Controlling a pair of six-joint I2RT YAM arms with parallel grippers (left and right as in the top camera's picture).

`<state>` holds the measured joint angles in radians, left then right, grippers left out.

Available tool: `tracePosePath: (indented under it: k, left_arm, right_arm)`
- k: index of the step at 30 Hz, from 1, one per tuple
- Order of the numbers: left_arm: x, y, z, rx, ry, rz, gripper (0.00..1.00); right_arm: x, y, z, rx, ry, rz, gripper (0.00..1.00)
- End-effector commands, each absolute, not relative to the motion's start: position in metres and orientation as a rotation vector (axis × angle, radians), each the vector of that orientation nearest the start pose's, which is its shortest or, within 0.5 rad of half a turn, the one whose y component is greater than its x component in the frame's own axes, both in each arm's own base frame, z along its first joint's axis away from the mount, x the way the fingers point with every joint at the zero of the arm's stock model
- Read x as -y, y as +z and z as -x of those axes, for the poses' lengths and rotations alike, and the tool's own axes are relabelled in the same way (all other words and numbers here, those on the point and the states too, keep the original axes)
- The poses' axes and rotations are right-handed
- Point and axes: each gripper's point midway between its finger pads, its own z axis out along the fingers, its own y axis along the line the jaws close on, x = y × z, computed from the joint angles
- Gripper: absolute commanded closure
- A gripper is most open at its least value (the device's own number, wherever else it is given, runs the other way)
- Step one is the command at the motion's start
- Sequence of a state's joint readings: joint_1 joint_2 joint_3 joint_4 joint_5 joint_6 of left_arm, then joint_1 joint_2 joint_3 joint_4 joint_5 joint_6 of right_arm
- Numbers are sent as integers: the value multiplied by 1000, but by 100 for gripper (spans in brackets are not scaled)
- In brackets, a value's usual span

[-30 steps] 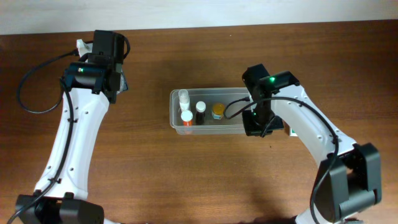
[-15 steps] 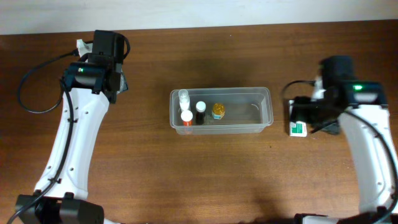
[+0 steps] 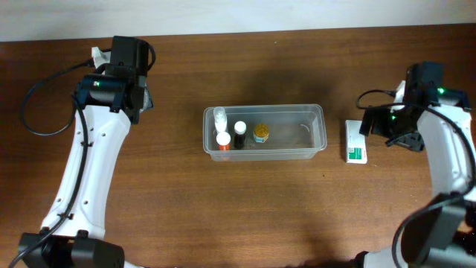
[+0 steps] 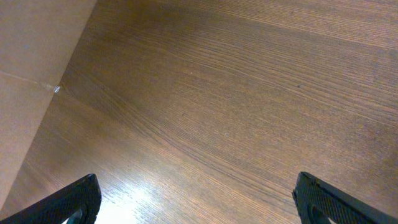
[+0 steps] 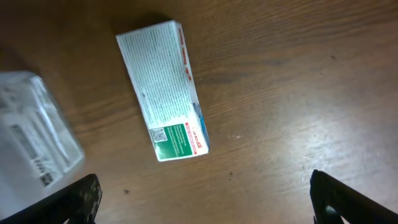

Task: Pack container
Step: 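Move the right gripper right over the white-green medicine box, then lower the right gripper and grasp the medicine box by its end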

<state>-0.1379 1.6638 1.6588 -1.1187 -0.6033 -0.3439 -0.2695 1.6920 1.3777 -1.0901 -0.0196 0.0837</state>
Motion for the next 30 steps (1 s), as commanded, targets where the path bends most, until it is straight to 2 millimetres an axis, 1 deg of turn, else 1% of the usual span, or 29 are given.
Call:
tracePosePath:
  k: [1,2,3,5,10,12,30]
  left_arm:
    - [-48,256,-391,-2431,619,450,1]
    - [-47,256,-391,-2431,619,450,1]
    - [-47,256,-391,-2431,619,450,1]
    - [-47,256,-391,-2431,619,450,1]
    - [-47,256,-391,-2431,619,450,1]
    - [-47,256,-391,-2431,619,450,0]
    - [-47,256,-391,-2431,619,450,1]
  right_arm:
    - [83,100,-336,-2983,37,-374,1]
    - [79,96,-338,-2993,74,-334,1]
    - [73,89,-340,-3011,127,-252,3]
    - [69,81,-340,-3033,157,-210,4]
    - [68,63,-336,-3094,185,-210,3]
    - [67,59,-336,-3105,189,-212,3]
    - [67,58,-334,-3114,194,-222,2]
